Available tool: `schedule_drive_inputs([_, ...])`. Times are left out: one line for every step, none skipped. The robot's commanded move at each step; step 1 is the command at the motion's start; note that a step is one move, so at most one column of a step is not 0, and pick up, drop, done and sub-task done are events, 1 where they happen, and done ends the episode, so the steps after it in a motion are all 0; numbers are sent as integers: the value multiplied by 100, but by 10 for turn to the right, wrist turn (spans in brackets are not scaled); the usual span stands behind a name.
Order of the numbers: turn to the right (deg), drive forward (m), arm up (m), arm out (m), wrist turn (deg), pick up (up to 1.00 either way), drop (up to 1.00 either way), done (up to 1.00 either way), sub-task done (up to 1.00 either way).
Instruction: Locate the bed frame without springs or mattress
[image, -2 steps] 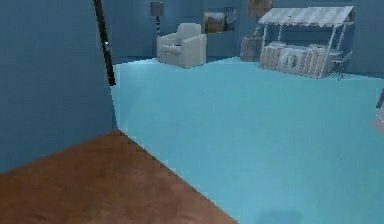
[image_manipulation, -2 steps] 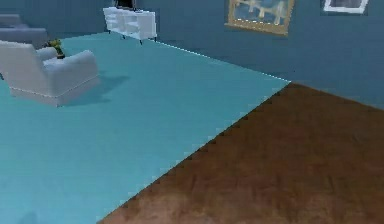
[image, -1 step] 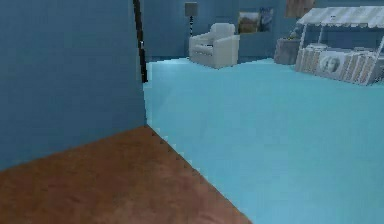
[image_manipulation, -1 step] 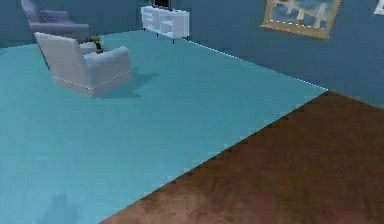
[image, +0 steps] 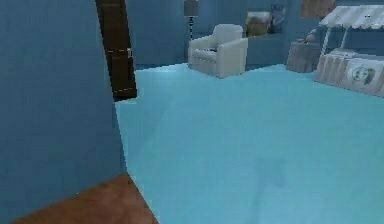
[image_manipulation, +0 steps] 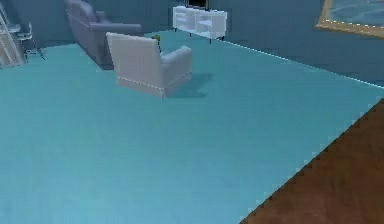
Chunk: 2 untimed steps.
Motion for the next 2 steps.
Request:
schedule_drive_inputs([0,100,0,0,0,0,0,0,0])
schedule_drive_inputs([0,85,0,0,0,0,0,0,0])
